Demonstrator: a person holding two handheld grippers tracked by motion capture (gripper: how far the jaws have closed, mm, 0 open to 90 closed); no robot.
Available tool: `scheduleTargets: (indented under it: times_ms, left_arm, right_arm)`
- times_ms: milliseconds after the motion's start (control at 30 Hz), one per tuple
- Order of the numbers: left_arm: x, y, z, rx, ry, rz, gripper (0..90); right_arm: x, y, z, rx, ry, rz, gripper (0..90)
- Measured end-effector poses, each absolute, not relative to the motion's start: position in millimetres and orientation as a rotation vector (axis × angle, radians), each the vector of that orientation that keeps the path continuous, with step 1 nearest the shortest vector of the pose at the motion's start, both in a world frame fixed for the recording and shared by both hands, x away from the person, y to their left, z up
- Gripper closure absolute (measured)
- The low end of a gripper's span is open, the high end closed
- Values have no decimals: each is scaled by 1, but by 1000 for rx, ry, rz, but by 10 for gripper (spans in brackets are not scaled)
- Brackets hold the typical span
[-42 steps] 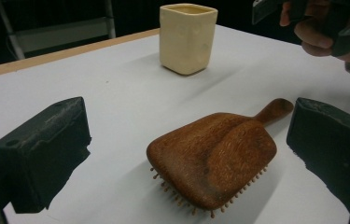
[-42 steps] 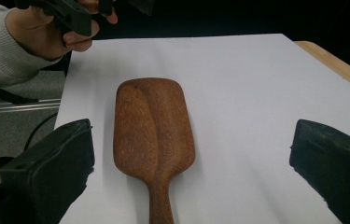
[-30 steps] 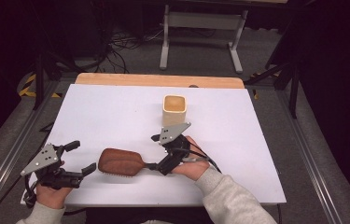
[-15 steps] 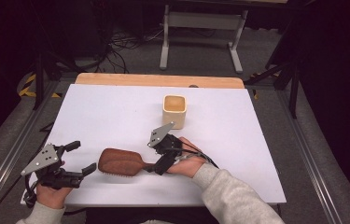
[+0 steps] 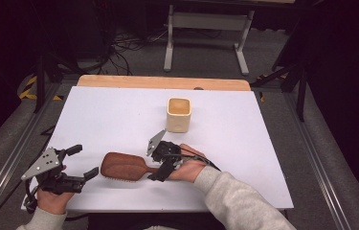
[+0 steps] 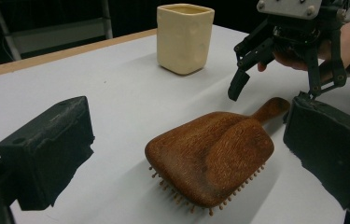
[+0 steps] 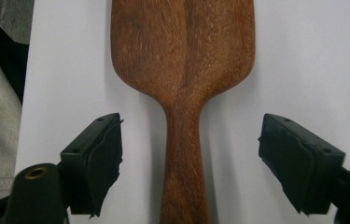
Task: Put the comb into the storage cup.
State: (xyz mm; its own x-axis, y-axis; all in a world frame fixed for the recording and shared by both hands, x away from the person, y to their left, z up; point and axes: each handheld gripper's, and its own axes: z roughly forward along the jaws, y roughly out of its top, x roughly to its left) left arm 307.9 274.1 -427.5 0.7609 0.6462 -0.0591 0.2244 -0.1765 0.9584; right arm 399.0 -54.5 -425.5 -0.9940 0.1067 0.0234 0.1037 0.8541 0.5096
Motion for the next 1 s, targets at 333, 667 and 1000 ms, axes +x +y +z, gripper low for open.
scheduleTargets:
  times_ms: [333,667,1000]
  left_arm:
    - [308,274,-428,1746,690,427,25]
    - [308,274,-428,1748,691,428,26]
    - [309,274,-428,1754,691,432,30]
  right_arm:
    - [397,-43,-433,207,3087,664,364]
    - [395,-37,-436,169,3075,574,555]
    - [392,-34,-435,127,3065,535,709]
